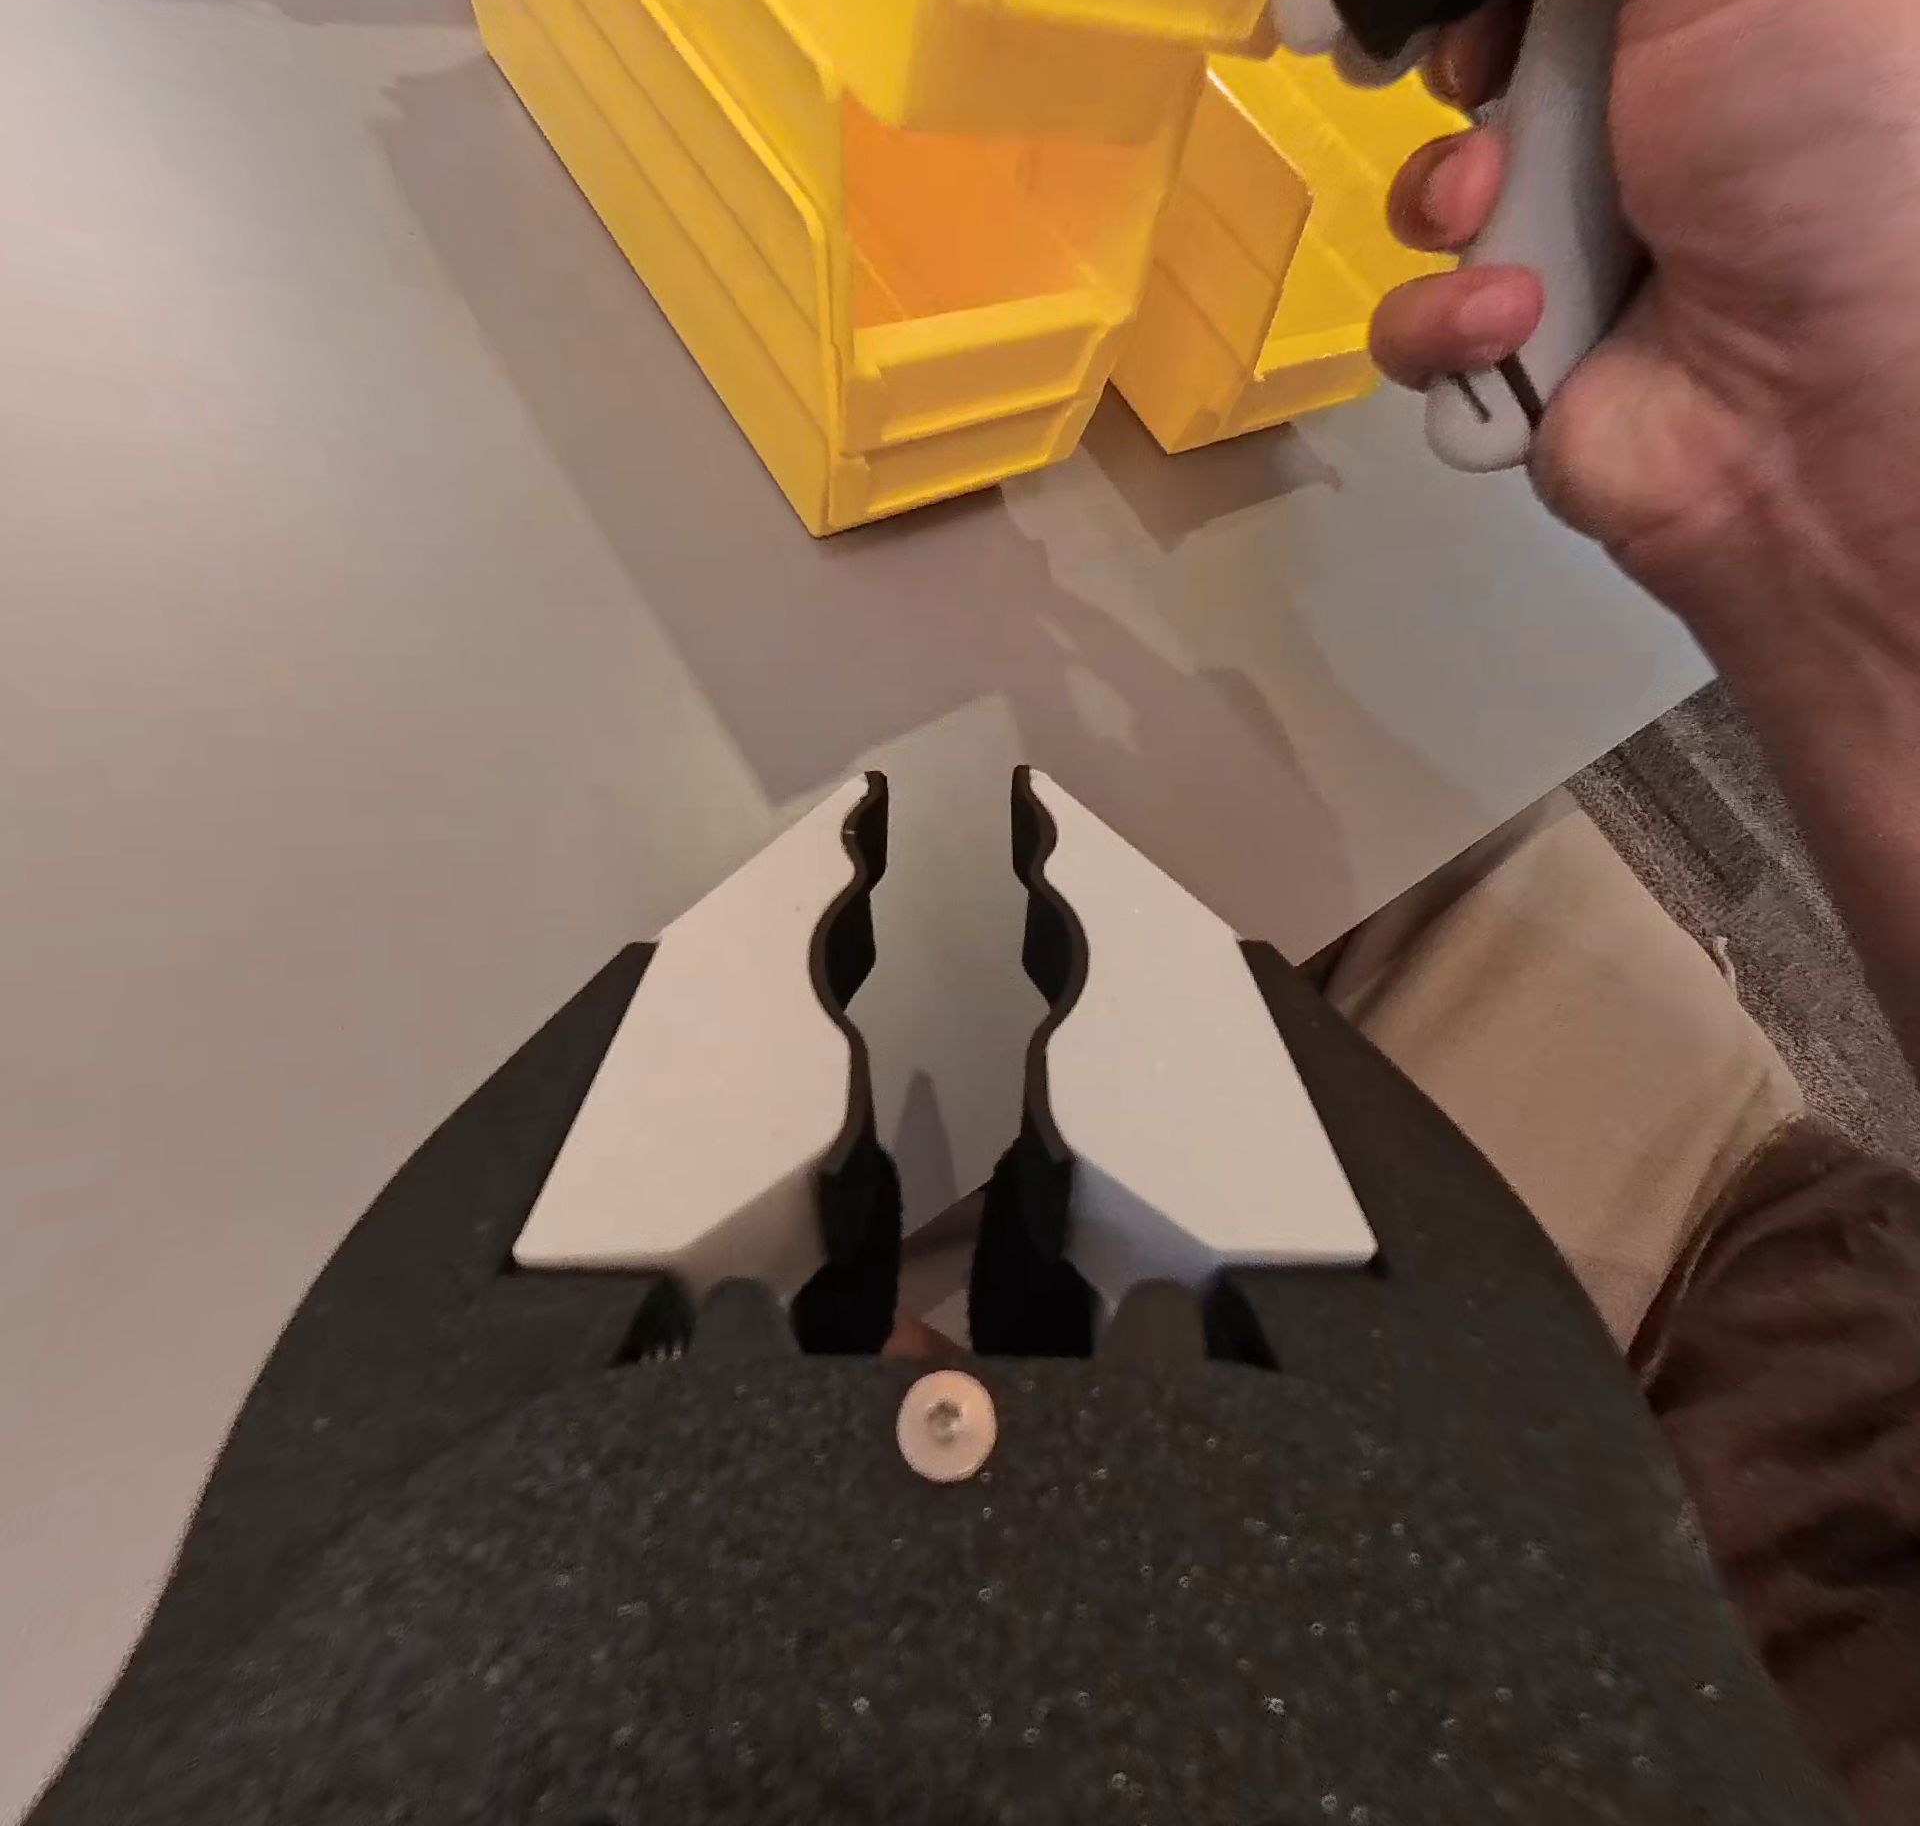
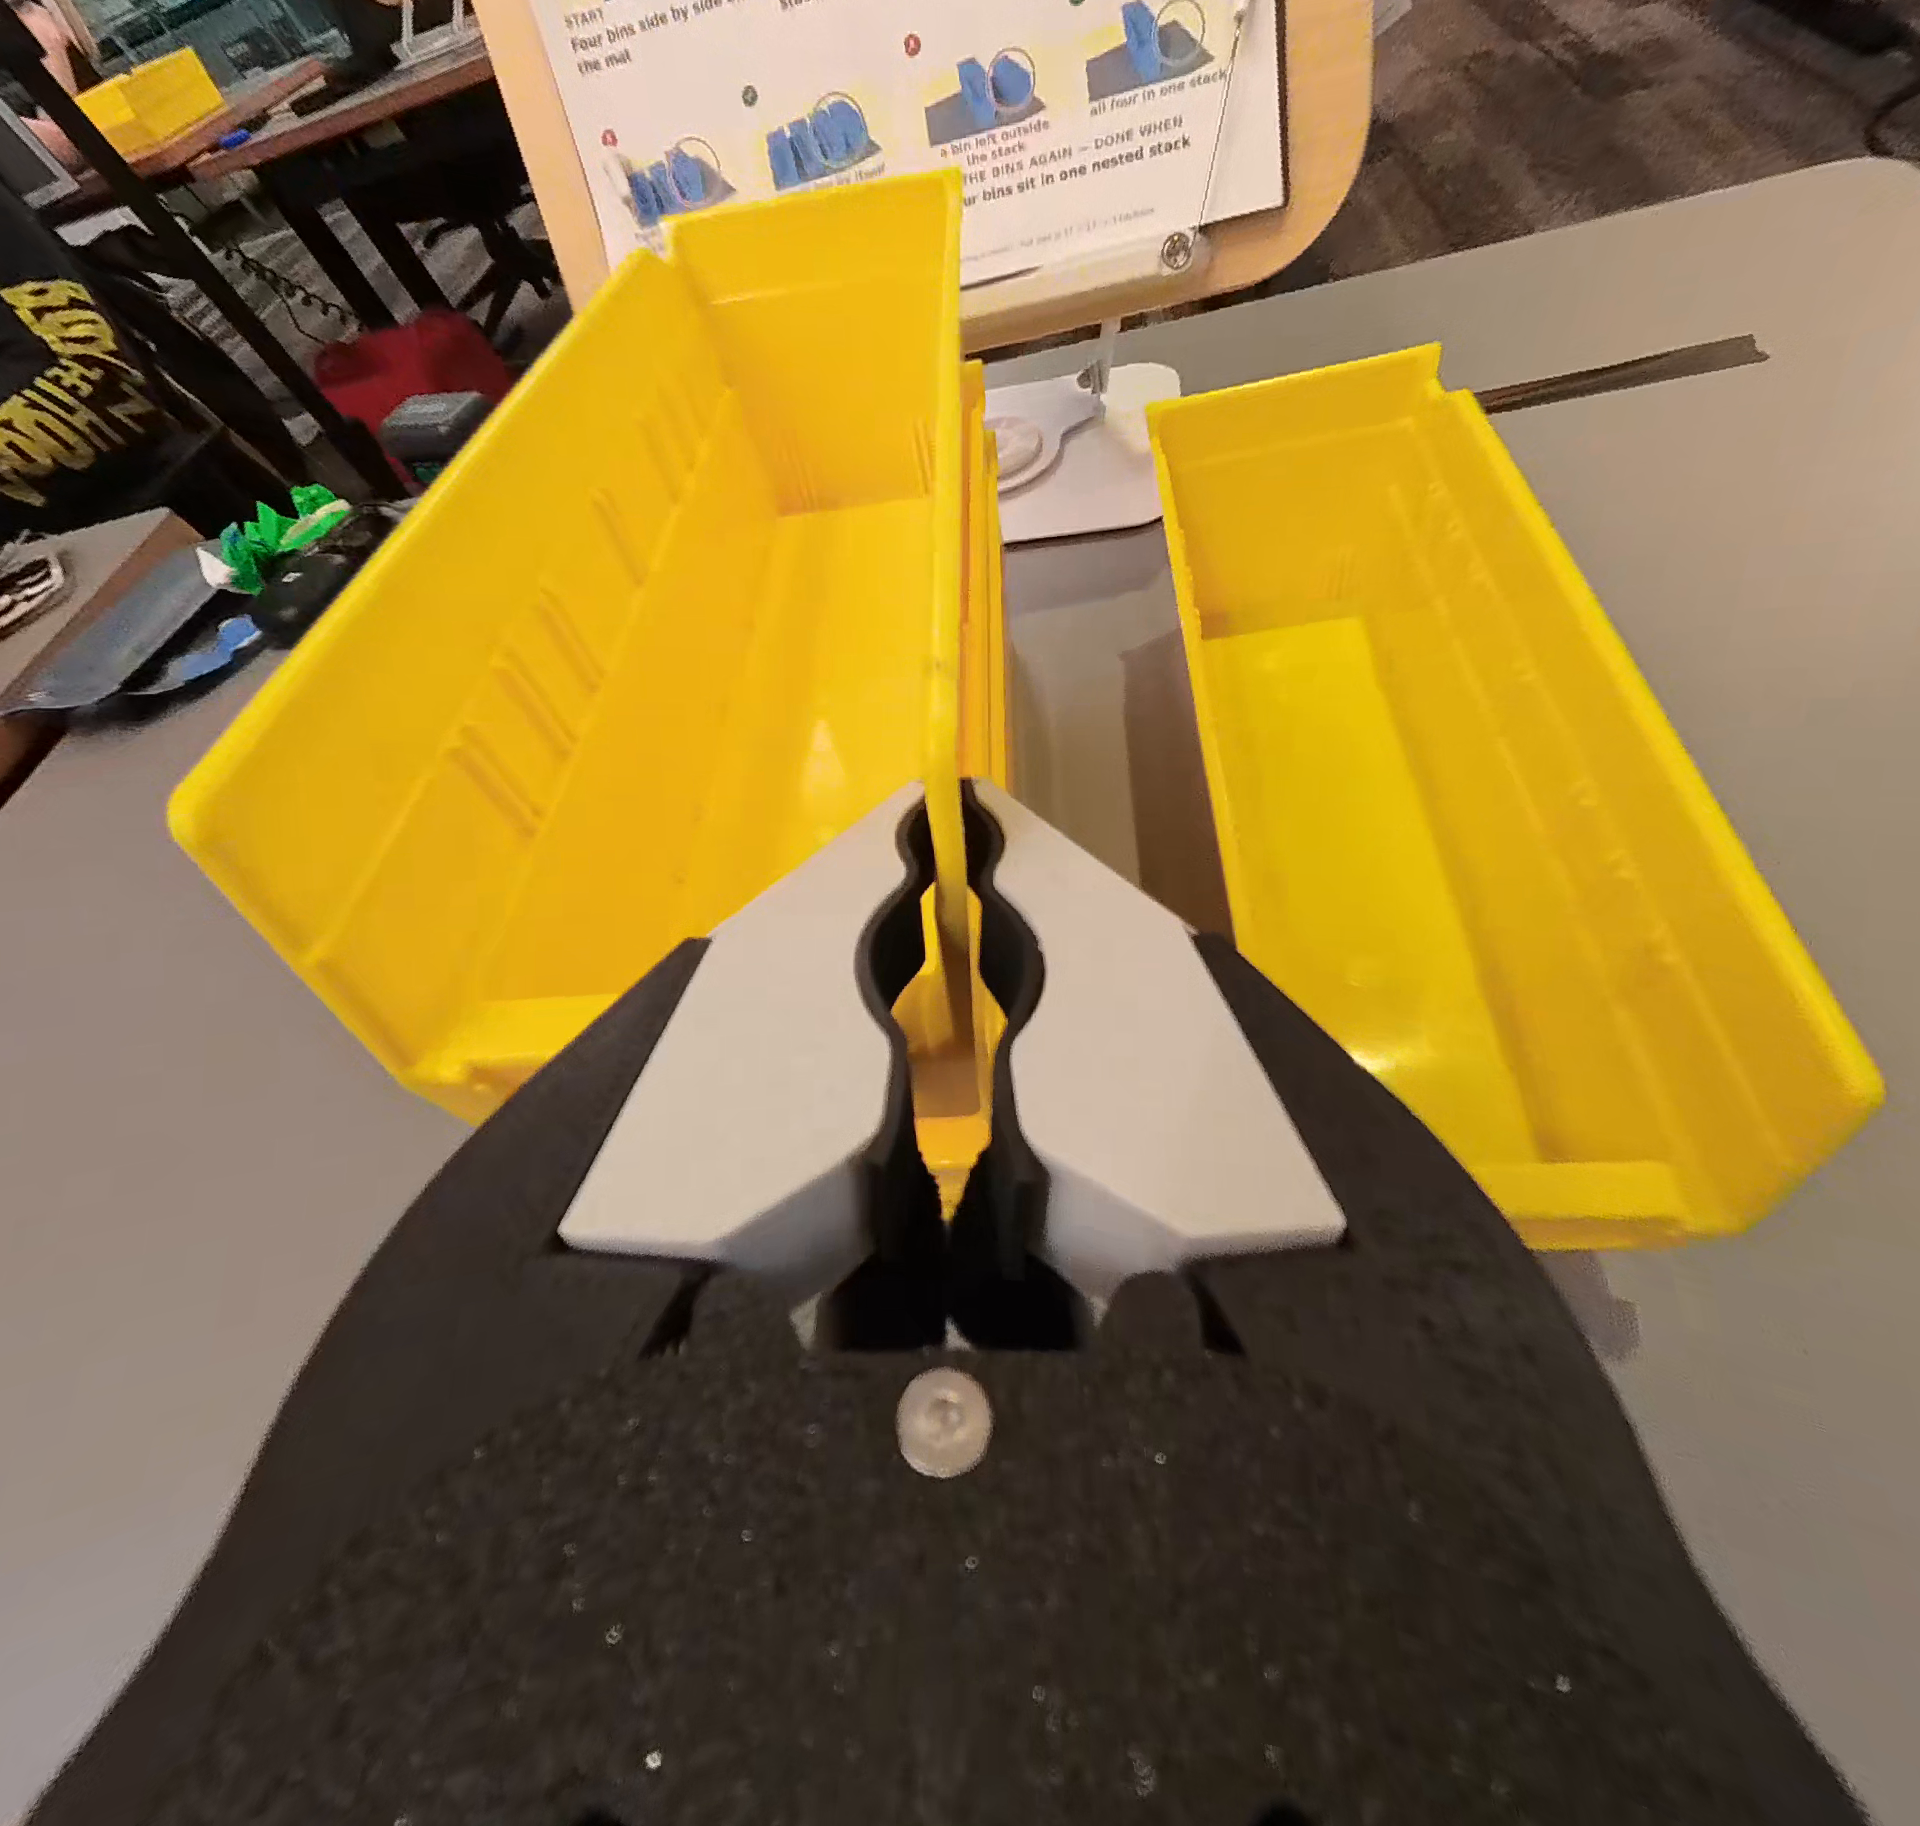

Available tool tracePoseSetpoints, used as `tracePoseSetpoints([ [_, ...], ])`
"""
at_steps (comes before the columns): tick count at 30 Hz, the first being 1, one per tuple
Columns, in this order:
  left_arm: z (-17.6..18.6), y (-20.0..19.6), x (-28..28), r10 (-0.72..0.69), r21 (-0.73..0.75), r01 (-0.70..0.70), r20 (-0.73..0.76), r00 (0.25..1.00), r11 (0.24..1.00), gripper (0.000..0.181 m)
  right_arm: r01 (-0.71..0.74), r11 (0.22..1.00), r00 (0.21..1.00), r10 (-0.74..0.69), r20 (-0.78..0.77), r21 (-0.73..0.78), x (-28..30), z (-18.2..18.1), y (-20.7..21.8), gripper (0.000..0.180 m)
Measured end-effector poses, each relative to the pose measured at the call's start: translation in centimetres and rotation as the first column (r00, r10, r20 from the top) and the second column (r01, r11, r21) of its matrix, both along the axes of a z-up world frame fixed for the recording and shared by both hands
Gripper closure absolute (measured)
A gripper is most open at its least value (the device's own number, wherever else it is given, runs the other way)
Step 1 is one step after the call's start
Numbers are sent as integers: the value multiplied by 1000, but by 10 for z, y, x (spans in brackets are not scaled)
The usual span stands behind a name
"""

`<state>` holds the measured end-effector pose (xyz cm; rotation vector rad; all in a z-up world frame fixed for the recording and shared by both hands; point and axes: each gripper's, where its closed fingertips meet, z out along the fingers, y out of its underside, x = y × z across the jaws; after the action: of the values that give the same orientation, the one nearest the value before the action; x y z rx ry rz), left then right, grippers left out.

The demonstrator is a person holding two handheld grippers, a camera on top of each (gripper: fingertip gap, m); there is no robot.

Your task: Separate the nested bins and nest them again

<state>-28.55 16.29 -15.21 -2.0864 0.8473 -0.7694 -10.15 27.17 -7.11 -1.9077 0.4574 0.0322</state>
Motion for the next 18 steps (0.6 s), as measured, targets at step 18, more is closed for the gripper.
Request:
tracePoseSetpoints([
  [18, -3, -3, 4, -14, 15, 15, -24, 1000, 1000, 159, -24, 999, 997, 21, 71, 40, -4, -21, -3, 166],
])
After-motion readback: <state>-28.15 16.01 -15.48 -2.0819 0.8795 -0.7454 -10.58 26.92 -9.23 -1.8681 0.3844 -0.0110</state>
